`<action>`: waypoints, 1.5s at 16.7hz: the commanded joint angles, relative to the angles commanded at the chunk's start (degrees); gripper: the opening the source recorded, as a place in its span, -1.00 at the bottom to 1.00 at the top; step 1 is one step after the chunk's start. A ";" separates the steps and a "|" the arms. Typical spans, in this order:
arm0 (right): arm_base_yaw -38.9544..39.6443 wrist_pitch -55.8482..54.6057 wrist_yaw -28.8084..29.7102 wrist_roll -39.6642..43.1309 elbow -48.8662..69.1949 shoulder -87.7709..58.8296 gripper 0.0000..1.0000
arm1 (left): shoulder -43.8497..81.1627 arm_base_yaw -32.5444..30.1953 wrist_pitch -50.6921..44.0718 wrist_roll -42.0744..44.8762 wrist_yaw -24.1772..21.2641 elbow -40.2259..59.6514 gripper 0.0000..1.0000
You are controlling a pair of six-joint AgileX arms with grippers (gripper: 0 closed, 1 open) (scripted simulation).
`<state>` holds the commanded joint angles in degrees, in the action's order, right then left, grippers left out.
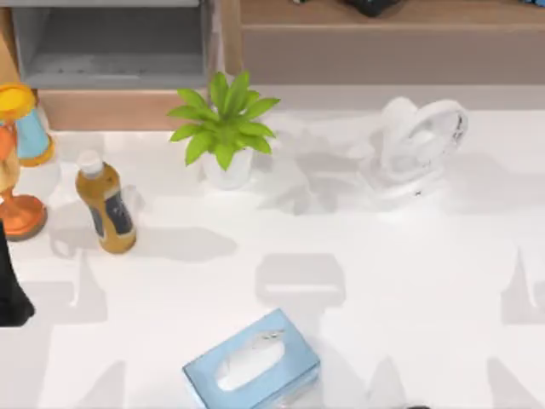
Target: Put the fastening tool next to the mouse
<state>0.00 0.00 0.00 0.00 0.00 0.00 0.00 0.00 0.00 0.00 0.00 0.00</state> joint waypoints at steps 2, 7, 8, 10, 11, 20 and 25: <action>0.00 0.00 0.00 0.00 0.00 0.00 1.00 | 0.00 0.00 0.00 0.00 0.00 0.00 1.00; -0.42 5.51 -0.27 -1.10 8.09 -9.02 1.00 | 0.00 0.00 0.00 0.00 0.00 0.00 1.00; -0.62 7.57 -0.31 -1.44 11.01 -12.67 1.00 | 0.00 0.00 0.00 0.00 0.00 0.00 1.00; -1.08 12.39 -0.35 -2.13 17.65 -21.74 1.00 | 0.00 0.00 0.00 0.00 0.00 0.00 1.00; -1.33 15.10 -0.34 -2.46 21.25 -27.02 1.00 | 0.00 0.00 0.00 0.00 0.00 0.00 1.00; -3.77 41.69 0.52 -5.24 55.02 -80.97 1.00 | 0.00 0.00 0.00 0.00 0.00 0.00 1.00; -4.91 52.29 0.41 -6.92 69.90 -102.03 1.00 | 0.00 0.00 0.00 0.00 0.00 0.00 1.00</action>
<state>-4.91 52.29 0.41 -6.92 69.90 -102.03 0.00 0.00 0.00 0.00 0.00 0.00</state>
